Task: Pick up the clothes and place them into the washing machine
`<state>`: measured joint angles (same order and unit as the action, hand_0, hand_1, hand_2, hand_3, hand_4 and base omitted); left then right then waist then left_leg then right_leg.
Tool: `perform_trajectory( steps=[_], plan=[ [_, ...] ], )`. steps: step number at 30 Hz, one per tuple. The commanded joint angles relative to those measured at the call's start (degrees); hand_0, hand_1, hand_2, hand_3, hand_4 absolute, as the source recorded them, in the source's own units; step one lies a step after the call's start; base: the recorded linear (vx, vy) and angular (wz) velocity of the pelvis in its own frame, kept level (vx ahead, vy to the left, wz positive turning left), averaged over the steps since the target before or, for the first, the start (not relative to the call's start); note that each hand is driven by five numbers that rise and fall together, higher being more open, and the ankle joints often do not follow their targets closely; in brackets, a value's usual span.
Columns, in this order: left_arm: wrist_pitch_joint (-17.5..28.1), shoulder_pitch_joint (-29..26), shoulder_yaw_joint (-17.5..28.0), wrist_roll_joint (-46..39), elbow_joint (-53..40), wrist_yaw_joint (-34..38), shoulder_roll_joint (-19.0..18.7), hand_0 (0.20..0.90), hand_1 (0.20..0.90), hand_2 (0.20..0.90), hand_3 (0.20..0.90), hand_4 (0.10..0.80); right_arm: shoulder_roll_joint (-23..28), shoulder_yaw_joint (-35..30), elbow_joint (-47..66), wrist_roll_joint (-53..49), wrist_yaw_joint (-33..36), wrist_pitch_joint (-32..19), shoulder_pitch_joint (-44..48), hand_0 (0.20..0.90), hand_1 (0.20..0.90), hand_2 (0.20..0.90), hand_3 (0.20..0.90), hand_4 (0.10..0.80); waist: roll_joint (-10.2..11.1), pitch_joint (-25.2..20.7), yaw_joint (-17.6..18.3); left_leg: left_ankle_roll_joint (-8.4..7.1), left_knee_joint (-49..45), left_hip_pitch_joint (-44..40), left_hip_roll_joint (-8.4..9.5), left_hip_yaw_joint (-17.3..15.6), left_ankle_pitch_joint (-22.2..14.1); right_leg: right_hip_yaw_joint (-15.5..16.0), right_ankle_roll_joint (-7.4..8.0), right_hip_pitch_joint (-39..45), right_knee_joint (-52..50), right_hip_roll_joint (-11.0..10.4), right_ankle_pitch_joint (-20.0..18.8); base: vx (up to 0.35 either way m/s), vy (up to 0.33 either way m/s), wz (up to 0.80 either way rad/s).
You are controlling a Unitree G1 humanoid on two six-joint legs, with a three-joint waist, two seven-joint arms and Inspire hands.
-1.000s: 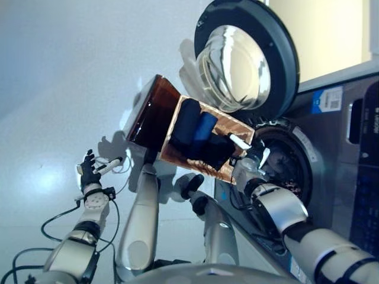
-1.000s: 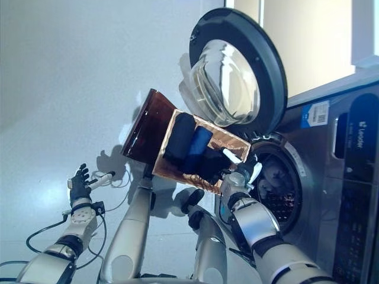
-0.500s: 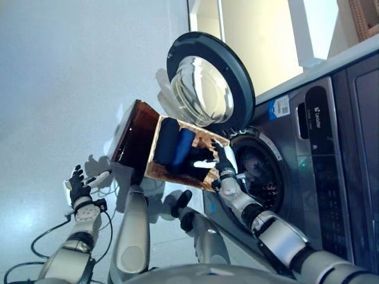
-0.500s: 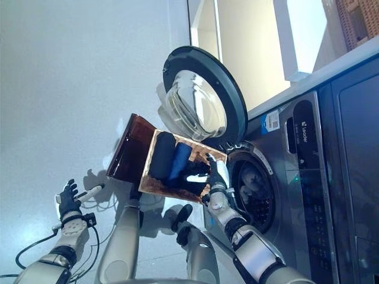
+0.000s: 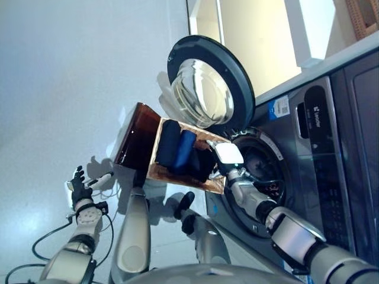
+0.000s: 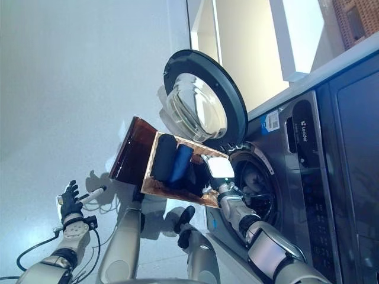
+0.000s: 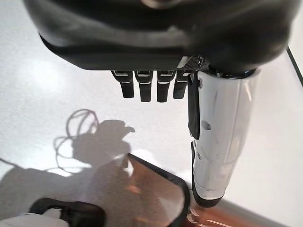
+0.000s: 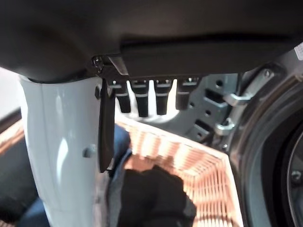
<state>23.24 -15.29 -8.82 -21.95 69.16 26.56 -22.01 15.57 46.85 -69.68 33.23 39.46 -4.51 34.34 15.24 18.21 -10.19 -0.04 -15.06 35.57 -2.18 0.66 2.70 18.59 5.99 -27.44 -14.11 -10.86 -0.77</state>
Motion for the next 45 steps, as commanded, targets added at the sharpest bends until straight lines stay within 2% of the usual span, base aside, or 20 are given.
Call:
perform_trajectory(
  steps=[1, 2, 3, 9, 13, 18, 28, 38, 45],
  plan=[
    [3.8, -1.4, -0.3, 1.3, -1.0, 2.9, -0.2, 0.900, 0.900, 0.900, 0.900, 0.800, 4.1, -2.3, -1.2, -0.9, 5.5, 2.7, 6.5, 0.900, 0.900, 0.900, 0.900, 0.800, -1.9, 3.8, -0.6, -2.93, 0.3, 1.9, 0.67, -0.2, -1.1, 0.7, -1.24, -2.6, -4.4, 0.4, 2.4, -0.034, -0.018, 0.18],
    [3.8, -1.3, -0.3, 1.3, -1.2, 3.1, -0.1, 0.900, 0.900, 0.900, 0.900, 0.800, 4.1, -2.4, -1.5, -1.2, 5.6, 2.7, 6.9, 0.900, 0.900, 0.900, 0.900, 0.800, -1.9, 3.8, -0.6, -3.35, -0.8, 1.9, 0.67, 0.3, -3.1, 0.0, -0.75, -2.6, -5.4, 0.4, 4.0, -0.051, -0.010, 0.19],
    [3.9, -1.5, -0.5, 1.4, -1.3, 3.4, -0.1, 0.900, 0.900, 0.900, 0.900, 0.800, 4.1, -2.7, -1.9, -1.6, 6.1, 2.7, 7.4, 0.900, 0.900, 0.900, 0.900, 0.800, -2.3, 4.4, -0.7, -3.33, -2.2, 2.8, 0.73, 0.4, -3.6, 0.1, -0.87, -3.3, -6.5, 0.3, 4.4, 0.034, -0.027, 0.08],
    [4.8, -1.7, -0.8, 1.6, -4.0, 4.7, -0.5, 0.900, 0.900, 0.900, 0.900, 0.800, 4.8, -3.5, -3.5, -3.3, 8.2, 2.9, 9.9, 0.900, 0.900, 0.900, 0.900, 0.800, -4.2, 6.3, -0.7, -3.34, -8.3, 8.0, 0.57, 0.5, -5.5, 0.1, -1.41, -7.4, -11.6, -0.3, 6.0, -0.073, 0.015, 0.04],
    [5.8, -0.7, -1.3, 2.4, -9.9, 5.6, -0.7, 0.900, 0.900, 0.900, 0.900, 0.800, 5.6, -4.2, -4.5, -5.3, 9.5, 2.3, 10.7, 0.900, 0.900, 0.900, 0.900, 0.800, -6.0, 7.0, -0.6, -3.18, -13.4, 12.6, 0.78, 0.7, -7.1, -0.3, -1.84, -11.9, -17.1, -0.8, 7.7, -0.069, 0.014, 0.11],
    [6.0, 0.8, -0.9, 3.5, -13.3, 6.5, -0.4, 0.900, 0.900, 0.900, 0.900, 0.800, 6.3, -4.1, -3.9, -5.8, 9.8, 2.1, 12.0, 0.900, 0.900, 0.900, 0.900, 0.800, -6.8, 7.3, -0.3, -3.04, -17.0, 15.6, 0.40, 0.8, -8.2, -0.7, -2.43, -15.1, -20.7, -1.0, 9.0, -0.055, 0.032, 0.04],
    [6.0, 3.5, 0.3, 5.8, -20.5, 7.5, -0.2, 0.900, 0.900, 0.900, 0.900, 0.800, 6.3, -3.5, -3.2, -6.0, 10.2, 1.7, 11.3, 0.900, 0.900, 0.900, 0.900, 0.800, -7.8, 7.4, -0.2, -2.90, -18.9, 17.9, 0.54, 1.1, -8.7, -0.8, -2.98, -18.0, -23.6, -1.0, 10.2, -0.031, 0.002, -0.02],
    [6.0, 4.3, 1.2, 6.6, -22.3, 7.6, -0.5, 0.900, 0.900, 0.900, 0.900, 0.800, 6.5, -3.1, -4.0, -6.3, 10.0, 1.8, 11.3, 0.900, 0.900, 0.900, 0.900, 0.800, -7.9, 8.0, -0.5, -3.30, -16.0, 18.1, 0.82, 1.6, -6.7, -0.3, -3.03, -18.4, -21.7, -0.7, 9.6, -0.011, -0.011, 0.03],
    [5.6, 5.1, 0.9, 7.0, -25.8, 7.6, 0.1, 0.900, 0.900, 0.900, 0.900, 0.800, 6.8, -3.1, -6.1, -6.9, 10.1, 2.3, 11.7, 0.900, 0.900, 0.900, 0.900, 0.800, -8.7, 8.4, -0.5, -3.02, -17.6, 19.8, 1.30, 1.8, -7.3, -0.5, -3.01, -20.1, -24.0, -1.2, 10.5, 0.014, -0.005, 0.06]
  ],
)
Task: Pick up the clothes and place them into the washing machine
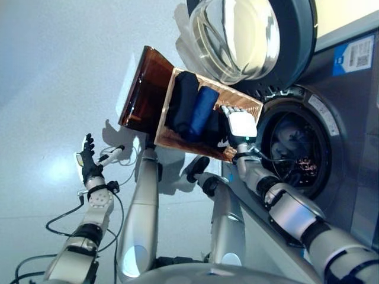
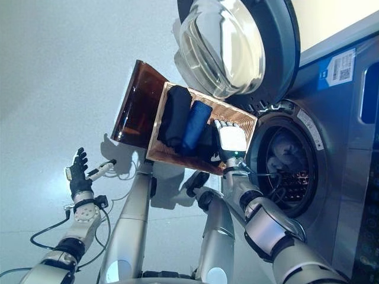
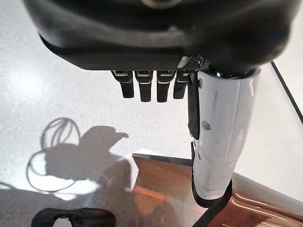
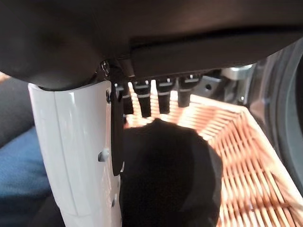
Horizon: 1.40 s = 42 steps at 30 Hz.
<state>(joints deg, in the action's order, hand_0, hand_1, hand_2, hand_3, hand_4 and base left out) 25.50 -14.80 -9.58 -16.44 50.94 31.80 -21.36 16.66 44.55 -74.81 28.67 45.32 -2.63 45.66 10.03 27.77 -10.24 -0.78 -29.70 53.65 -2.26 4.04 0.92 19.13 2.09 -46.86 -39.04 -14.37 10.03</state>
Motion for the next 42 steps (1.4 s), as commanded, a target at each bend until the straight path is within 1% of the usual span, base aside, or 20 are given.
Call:
perform_trajectory(
  steps=[1, 3, 9, 21, 22, 23, 24, 25, 34, 42],
  plan=[
    [3.3, 4.7, 1.7, 1.5, -7.7, 2.4, -0.5, 0.900, 0.900, 0.900, 0.900, 0.800, 5.7, -0.8, -0.9, -2.3, 4.2, 0.4, 0.4, 0.900, 0.900, 0.900, 0.900, 0.800, -3.5, -1.2, -0.4, -2.26, -3.0, 1.8, 1.40, -1.6, -5.6, -1.0, 0.90, -0.7, 0.8, 2.3, -0.2, 0.025, 0.004, 0.14],
    [3.4, 5.3, 2.1, 2.1, -9.7, 2.7, -0.6, 0.900, 0.900, 0.900, 0.900, 0.800, 5.9, -1.1, -1.2, -2.6, 4.0, 0.4, -0.2, 0.900, 0.900, 0.900, 0.900, 0.800, -4.0, -1.3, -0.4, -2.06, -4.5, 2.9, 1.56, -1.7, -6.3, -1.1, 0.79, -1.7, -0.9, 2.0, 0.7, 0.028, 0.002, 0.10],
    [3.1, 6.4, 2.4, 2.7, -11.9, 2.7, -0.4, 0.900, 0.900, 0.900, 0.900, 0.800, 6.4, -0.9, -2.0, -2.8, 3.4, 0.6, -0.7, 0.900, 0.900, 0.900, 0.900, 0.800, -4.6, -1.6, -0.4, -1.64, -6.8, 4.6, 1.75, -1.9, -7.5, -1.8, 0.58, -3.4, -3.4, 1.6, 2.0, 0.023, 0.004, 0.03],
    [2.5, 7.6, 2.3, 4.1, -15.2, 3.3, 0.4, 0.900, 0.900, 0.900, 0.900, 0.800, 4.8, -0.6, -3.9, -2.6, 3.6, 1.1, -0.9, 0.900, 0.900, 0.900, 0.900, 0.800, -6.0, -1.3, -0.6, -1.50, -7.0, 6.1, 2.24, -1.8, -7.3, -2.0, 0.17, -5.8, -5.4, 1.3, 3.1, -0.001, 0.000, 0.01],
    [2.4, 8.2, 2.3, 4.2, -15.7, 3.2, 0.5, 0.900, 0.900, 0.900, 0.900, 0.800, 4.5, -0.9, -4.1, -2.9, 3.9, 1.2, -0.5, 0.483, 0.483, 0.483, 0.483, 0.502, -6.3, -1.3, -0.7, -1.49, -6.8, 6.2, 2.29, -1.6, -7.1, -2.0, 0.15, -5.9, -5.5, 1.3, 3.1, -0.002, 0.003, 0.03],
    [2.4, 8.2, 2.3, 4.3, -15.7, 3.2, 0.5, 0.900, 0.900, 0.900, 0.900, 0.800, 4.5, -0.9, -4.1, -2.9, 3.9, 1.2, -0.5, 0.414, 0.414, 0.414, 0.414, 0.453, -6.3, -1.3, -0.7, -1.49, -6.7, 6.2, 2.29, -1.6, -7.1, -2.0, 0.15, -5.9, -5.5, 1.3, 3.1, 0.000, 0.000, 0.00],
    [2.4, 8.2, 2.3, 4.3, -15.7, 3.2, 0.5, 0.900, 0.900, 0.900, 0.900, 0.800, 4.5, -0.9, -4.1, -2.9, 3.9, 1.2, -0.5, 0.414, 0.414, 0.414, 0.414, 0.453, -6.3, -1.3, -0.7, -1.49, -6.7, 6.2, 2.29, -1.6, -7.1, -2.0, 0.15, -5.9, -5.5, 1.3, 3.1, 0.000, 0.000, 0.00],
    [2.4, 8.8, 2.6, 4.4, -15.7, 3.4, 0.5, 0.900, 0.900, 0.900, 0.900, 0.800, 4.3, -1.1, -3.2, -2.7, 4.0, 1.1, -0.4, 0.200, 0.200, 0.200, 0.200, 0.300, -6.3, -1.3, -0.6, -1.45, -6.3, 6.0, 2.23, -1.7, -6.9, -2.2, 0.17, -6.0, -5.3, 1.4, 3.0, 0.000, 0.000, 0.00],
    [1.8, 10.0, 2.9, 5.3, -17.4, 4.0, 0.3, 0.900, 0.900, 0.900, 0.900, 0.800, 3.8, -1.7, -3.1, -3.3, 4.5, 1.2, -0.3, 0.200, 0.200, 0.200, 0.200, 0.300, -7.1, -1.2, -0.7, -1.53, -3.4, 4.2, 2.64, -1.7, -5.5, -2.1, 0.47, -4.7, -3.9, 1.4, 2.4, 0.000, 0.000, 0.00],
    [1.3, 10.7, 2.8, 5.3, -16.5, 3.5, 0.4, 0.900, 0.900, 0.900, 0.900, 0.800, 4.3, -3.5, -4.4, -4.4, 4.5, 1.5, -1.1, 0.200, 0.200, 0.200, 0.200, 0.300, -7.8, -1.5, -0.8, -1.38, -2.2, 1.8, 2.82, -1.8, -5.0, -2.1, 0.63, -2.7, -3.3, 1.3, 2.1, 0.000, 0.000, 0.00]
  ],
)
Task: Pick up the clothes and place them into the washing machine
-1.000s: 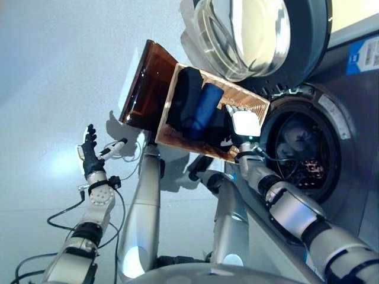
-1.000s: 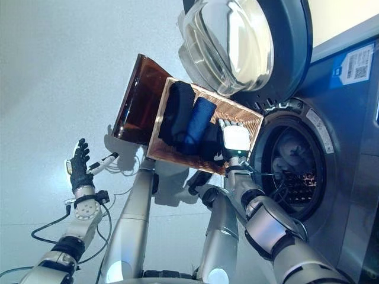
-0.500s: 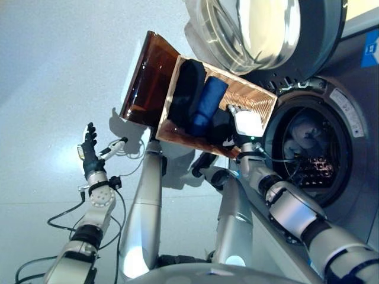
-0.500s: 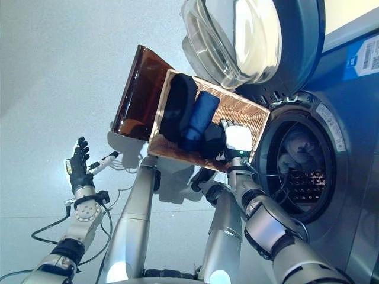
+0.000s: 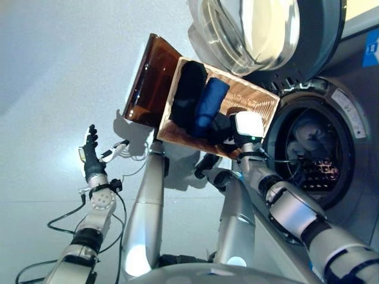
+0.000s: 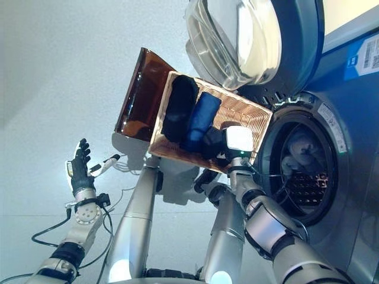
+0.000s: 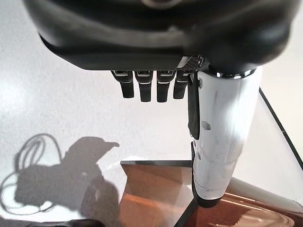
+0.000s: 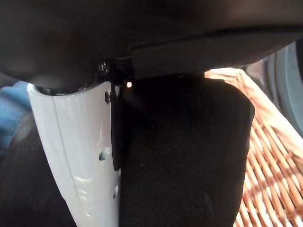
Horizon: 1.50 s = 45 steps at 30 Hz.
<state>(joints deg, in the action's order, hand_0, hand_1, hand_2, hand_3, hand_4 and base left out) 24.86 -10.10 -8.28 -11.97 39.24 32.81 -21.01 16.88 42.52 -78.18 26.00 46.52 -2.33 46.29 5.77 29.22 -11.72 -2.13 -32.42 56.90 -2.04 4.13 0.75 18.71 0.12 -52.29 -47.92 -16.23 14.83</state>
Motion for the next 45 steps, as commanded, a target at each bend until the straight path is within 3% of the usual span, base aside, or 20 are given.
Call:
perform_trajectory(
  steps=[1, 7, 13, 17, 24, 28, 30, 37, 42, 45],
  plan=[
    [1.8, 6.0, 1.3, 0.8, -4.6, 2.3, 0.2, 0.900, 0.900, 0.900, 0.900, 0.800, 4.2, -2.0, -1.2, -1.9, 3.3, 1.3, -1.9, 0.200, 0.200, 0.200, 0.200, 0.300, -3.7, -3.1, 0.6, -0.04, 1.0, -2.1, 2.58, -2.0, -4.6, -1.7, 2.66, 3.5, 6.1, 3.2, -2.9, 0.022, 0.007, 0.03],
    [1.4, 6.3, 0.4, 0.7, -3.5, 1.5, 0.0, 0.900, 0.900, 0.900, 0.900, 0.800, 5.8, -4.2, -0.9, -2.9, 3.2, 1.5, -2.8, 0.200, 0.200, 0.200, 0.200, 0.300, -4.3, -3.9, 0.4, 0.22, 5.0, -7.5, 2.56, -2.5, -3.4, -1.4, 2.98, 8.3, 9.8, 3.6, -4.2, 0.020, -0.001, -0.02],
    [-0.4, 4.5, -2.6, -0.6, 6.1, -0.6, 0.7, 0.900, 0.900, 0.900, 0.900, 0.800, 6.7, -7.7, -0.2, -4.6, 1.6, 1.1, -4.9, 0.200, 0.200, 0.200, 0.200, 0.300, -4.8, -6.4, 1.6, 0.49, 13.4, -19.3, 2.71, -4.0, -0.9, -2.1, 3.88, 19.1, 18.4, 4.6, -7.1, 0.092, 0.026, -0.10],
    [-2.4, 4.5, -6.3, 0.8, 13.5, -2.8, 1.9, 0.900, 0.900, 0.900, 0.900, 0.800, 5.6, -11.6, 1.9, -6.9, -0.4, -0.3, -7.6, 0.200, 0.200, 0.200, 0.200, 0.300, -5.2, -9.1, 3.2, 0.67, 20.4, -27.3, 2.11, -5.6, 2.6, -2.5, 4.62, 26.1, 26.4, 5.6, -11.6, 0.075, 0.071, -0.22],
    [-3.9, 6.5, -9.1, 1.0, 21.0, -5.4, 5.2, 0.900, 0.900, 0.900, 0.900, 0.800, 2.1, -20.8, 6.8, -17.0, -3.3, -4.9, -13.9, 0.200, 0.200, 0.200, 0.200, 0.300, -6.4, -13.2, 6.2, 0.91, 27.2, -36.8, 1.92, -8.6, 3.2, -5.5, 6.53, 33.2, 34.9, 6.0, -14.9, 0.107, 0.064, -0.34],
    [-3.6, 8.0, -11.8, 2.3, 21.7, -7.0, 6.7, 0.900, 0.900, 0.900, 0.900, 0.800, -0.3, -26.4, 12.6, -28.0, -7.0, -9.5, -18.6, 0.200, 0.200, 0.200, 0.200, 0.300, -8.4, -14.8, 7.5, 1.29, 28.2, -39.1, 2.47, -10.5, 2.7, -7.8, 7.38, 34.3, 37.7, 5.3, -16.6, 0.059, 0.067, -0.37],
    [-3.3, 10.2, -14.0, 3.7, 20.7, -8.5, 7.3, 0.900, 0.900, 0.900, 0.900, 0.800, -2.0, -31.5, 15.9, -39.4, -10.8, -13.6, -22.6, 0.200, 0.200, 0.200, 0.200, 0.300, -10.1, -15.9, 8.3, 1.59, 29.4, -40.7, 3.33, -11.6, 2.1, -9.2, 8.09, 35.1, 39.8, 4.6, -17.6, 0.098, 0.082, -0.30],
    [-2.9, 12.4, -16.1, 3.9, 18.4, -10.0, 6.9, 0.900, 0.900, 0.900, 0.900, 0.800, -5.5, -37.3, 20.2, -61.0, -18.8, -19.7, -23.9, 0.200, 0.200, 0.200, 0.200, 0.300, -12.9, -17.4, 8.8, 1.59, 31.3, -41.0, 3.92, -15.0, 1.6, -13.1, 9.57, 34.6, 45.6, 2.6, -22.0, 0.022, 0.048, -0.35],
    [-2.6, 10.9, -17.1, 2.3, 17.8, -9.8, 7.3, 0.900, 0.900, 0.900, 0.900, 0.800, -6.3, -41.0, 20.9, -71.7, -21.3, -22.5, -21.4, 0.200, 0.200, 0.200, 0.200, 0.300, -14.5, -17.1, 9.0, 1.76, 30.2, -39.2, 4.51, -16.5, 1.2, -14.9, 9.53, 32.6, 46.1, 1.5, -23.4, -0.006, 0.052, -0.22],
    [-2.1, 10.3, -17.6, 0.5, 16.8, -9.8, 7.6, 0.900, 0.900, 0.900, 0.900, 0.800, -7.1, -43.2, 24.0, -77.8, -22.5, -25.0, -20.3, 0.200, 0.200, 0.200, 0.200, 0.300, -16.1, -16.0, 9.6, 2.12, 28.7, -38.1, 4.79, -16.6, 0.5, -15.7, 9.17, 30.3, 43.8, 1.4, -22.1, -0.017, 0.052, -0.09]
  ],
)
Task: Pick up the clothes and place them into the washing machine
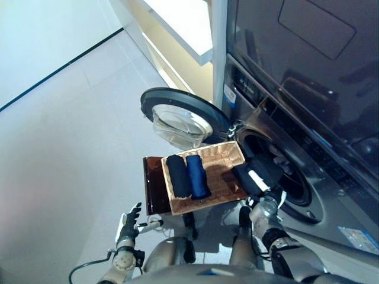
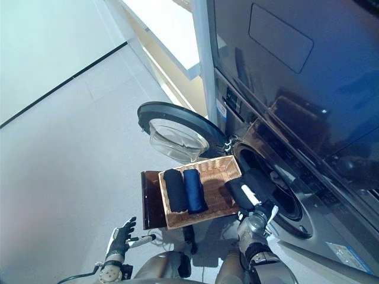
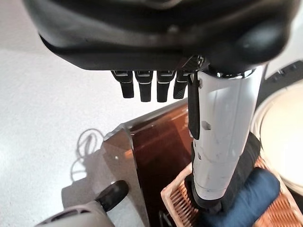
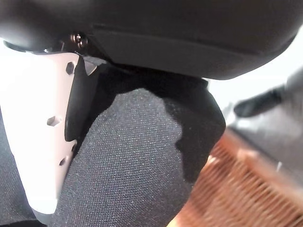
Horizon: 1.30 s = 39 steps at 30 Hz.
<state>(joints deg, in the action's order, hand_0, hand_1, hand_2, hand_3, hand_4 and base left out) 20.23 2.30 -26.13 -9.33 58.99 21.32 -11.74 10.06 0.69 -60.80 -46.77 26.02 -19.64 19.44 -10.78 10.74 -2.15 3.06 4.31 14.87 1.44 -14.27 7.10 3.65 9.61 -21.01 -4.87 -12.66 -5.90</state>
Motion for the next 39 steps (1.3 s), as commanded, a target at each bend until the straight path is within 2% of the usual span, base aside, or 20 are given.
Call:
perform_trajectory(
  steps=[1, 4, 6, 8, 9, 11, 14, 18, 19, 20, 22, 27, 32, 33, 34, 39],
  plan=[
    [2.6, -2.5, 0.1, -2.6, -3.3, 1.7, -1.6, 0.900, 0.900, 0.900, 0.900, 0.800, -0.4, -2.2, 6.4, -6.8, -2.5, -8.3, 7.4, 0.200, 0.200, 0.200, 0.200, 0.300, -0.1, 3.0, 0.1, -2.95, -8.9, 4.7, 1.37, 1.9, -6.3, -0.9, -0.53, -2.1, -0.6, -1.9, -0.6, -0.073, 0.010, -0.01],
    [2.7, -4.5, -0.3, -3.7, -5.7, 1.7, -2.0, 0.900, 0.900, 0.900, 0.900, 0.800, 0.0, -3.9, 7.2, -9.9, -1.3, -10.5, 11.4, 0.200, 0.200, 0.200, 0.200, 0.300, -0.8, 6.3, 0.6, -2.49, -15.8, 9.6, 0.78, 1.7, -8.4, -1.6, -1.78, -6.6, -6.8, -0.8, 2.0, -0.165, -0.036, -0.04],
    [2.8, -5.5, 0.5, -5.5, -6.1, 1.7, -2.1, 0.900, 0.900, 0.900, 0.900, 0.800, 0.5, -5.7, 7.7, -11.7, -0.3, -12.4, 13.9, 0.200, 0.200, 0.200, 0.200, 0.300, -0.8, 7.5, 0.7, -2.52, -21.2, 13.6, -0.39, 1.7, -10.5, -1.7, -2.48, -10.8, -11.6, -0.5, 4.0, -0.146, -0.073, 0.13],
    [3.1, -6.2, 0.8, -6.3, -7.0, 1.8, -2.6, 0.900, 0.900, 0.900, 0.900, 0.800, 2.1, -6.4, 6.3, -12.6, 0.7, -13.5, 17.4, 0.200, 0.200, 0.200, 0.200, 0.300, -0.8, 7.8, 0.6, -2.73, -27.0, 18.0, -1.71, 1.6, -12.5, -2.0, -3.27, -14.9, -16.7, 0.1, 5.6, -0.069, -0.079, 0.20],
    [3.3, -6.1, 1.0, -6.4, -8.2, 1.7, -2.9, 0.900, 0.900, 0.900, 0.900, 0.800, 2.8, -6.8, 6.4, -13.0, 0.8, -14.0, 18.6, 0.200, 0.200, 0.200, 0.200, 0.300, -1.0, 7.8, 0.3, -3.06, -29.0, 18.6, -1.83, 2.4, -14.6, -2.3, -3.27, -15.6, -18.9, 0.3, 7.7, 0.005, -0.061, 0.13],
    [3.5, -6.0, 1.5, -6.9, -9.4, 2.2, -3.1, 0.900, 0.900, 0.900, 0.900, 0.800, 4.1, -7.5, 6.3, -13.7, 1.8, -15.3, 20.9, 0.200, 0.200, 0.200, 0.200, 0.300, -1.2, 8.2, 0.4, -3.12, -32.4, 21.2, -2.62, 2.6, -16.0, -2.8, -3.82, -18.3, -22.4, 0.9, 9.2, -0.026, -0.044, 0.10],
    [3.9, -5.5, 1.4, -6.6, -12.6, 2.2, -4.4, 0.900, 0.900, 0.900, 0.900, 0.800, 7.1, -7.8, 6.6, -13.3, 3.1, -16.7, 24.6, 0.200, 0.200, 0.200, 0.200, 0.300, -1.8, 8.6, 0.4, -3.16, -34.6, 24.1, -2.72, 2.9, -16.9, -3.2, -4.26, -21.3, -25.6, 1.2, 10.6, -0.055, -0.045, 0.01],
    [4.5, -3.3, 2.6, -7.2, -14.4, 2.3, -5.4, 0.900, 0.900, 0.900, 0.900, 0.800, 13.4, -9.5, 5.8, -12.5, 5.5, -17.7, 29.9, 0.200, 0.200, 0.200, 0.200, 0.300, -3.7, 8.6, -0.3, -3.21, -34.5, 25.6, -2.31, 3.4, -16.8, -3.9, -4.76, -23.6, -27.0, 1.7, 11.5, -0.015, 0.007, 0.09],
    [4.6, -2.6, 2.7, -7.7, -13.9, 2.0, -5.5, 0.900, 0.900, 0.900, 0.900, 0.800, 18.7, -9.1, 2.4, -12.3, 6.4, -17.0, 34.7, 0.200, 0.200, 0.200, 0.200, 0.300, -4.7, 8.3, -1.2, -3.40, -34.1, 26.2, -2.17, 3.7, -16.3, -4.1, -4.84, -24.4, -27.4, 1.4, 11.6, -0.010, 0.000, -0.11],
    [4.6, -2.8, 2.7, -7.8, -14.0, 2.0, -5.4, 0.900, 0.900, 0.900, 0.900, 0.800, 19.0, -8.9, 2.0, -12.4, 6.3, -17.0, 35.2, 0.200, 0.200, 0.200, 0.200, 0.300, -4.9, 8.3, -1.2, -3.41, -34.1, 26.3, -2.13, 3.7, -16.3, -4.1, -4.84, -24.6, -27.5, 1.4, 11.6, -0.005, -0.006, -0.07],
    [4.4, -1.8, 2.4, -7.7, -14.0, 1.8, -5.6, 0.900, 0.900, 0.900, 0.900, 0.800, 24.5, -8.4, -1.2, -12.2, 6.9, -15.8, 39.4, 0.200, 0.200, 0.200, 0.200, 0.300, -6.0, 7.7, -1.9, -3.69, -32.5, 26.0, -1.58, 3.9, -15.3, -4.3, -4.82, -24.8, -27.1, 1.2, 11.7, 0.000, 0.005, 0.06],
    [4.4, -1.2, 2.0, -7.6, -15.5, 1.8, -5.5, 0.900, 0.900, 0.900, 0.900, 0.800, 36.3, -2.3, -4.5, -7.7, 8.4, -12.4, 48.8, 0.200, 0.200, 0.200, 0.200, 0.300, -8.8, 6.7, -3.7, -4.58, -26.6, 24.8, -0.54, 4.6, -11.5, -4.5, -4.79, -25.3, -26.5, 0.8, 12.0, -0.019, -0.004, 0.09],
    [4.3, -0.5, 2.0, -7.0, -16.7, 1.6, -6.0, 0.900, 0.900, 0.900, 0.900, 0.800, 43.4, 4.1, -7.2, -5.0, 8.4, -9.8, 56.8, 0.200, 0.200, 0.200, 0.200, 0.300, -10.1, 5.9, -4.6, -5.26, -22.9, 24.1, 0.46, 5.2, -9.0, -4.6, -4.99, -26.0, -26.9, 0.5, 12.4, -0.023, -0.032, 0.18],
    [4.3, -0.2, 2.0, -7.2, -16.8, 1.6, -5.7, 0.900, 0.900, 0.900, 0.900, 0.800, 43.9, 5.9, -7.2, -4.3, 8.7, -9.6, 58.6, 0.244, 0.244, 0.244, 0.244, 0.331, -10.4, 5.5, -4.7, -5.41, -21.9, 23.8, 0.59, 5.2, -8.5, -4.6, -4.96, -26.3, -27.0, 0.3, 12.4, -0.004, -0.004, 0.09],
    [4.3, -0.2, 2.1, -7.1, -16.5, 1.6, -5.6, 0.900, 0.900, 0.900, 0.900, 0.800, 44.4, 6.6, -6.8, -3.6, 9.3, -9.5, 59.3, 0.900, 0.900, 0.900, 0.900, 0.800, -10.5, 5.4, -4.6, -5.49, -21.3, 23.5, 0.67, 5.2, -8.3, -4.5, -4.92, -26.3, -27.0, 0.3, 12.6, 0.009, -0.009, 0.05],
    [3.7, -0.2, 1.4, -7.6, -15.8, 1.4, -4.9, 0.900, 0.900, 0.900, 0.900, 0.800, 43.9, 6.4, -6.5, -4.1, 8.3, -9.2, 58.6, 0.900, 0.900, 0.900, 0.900, 0.800, -10.4, 5.1, -4.1, -5.57, -20.0, 22.0, 1.33, 5.9, -7.7, -4.5, -5.03, -25.0, -26.5, 0.6, 12.7, 0.038, -0.024, 0.06]
  ],
)
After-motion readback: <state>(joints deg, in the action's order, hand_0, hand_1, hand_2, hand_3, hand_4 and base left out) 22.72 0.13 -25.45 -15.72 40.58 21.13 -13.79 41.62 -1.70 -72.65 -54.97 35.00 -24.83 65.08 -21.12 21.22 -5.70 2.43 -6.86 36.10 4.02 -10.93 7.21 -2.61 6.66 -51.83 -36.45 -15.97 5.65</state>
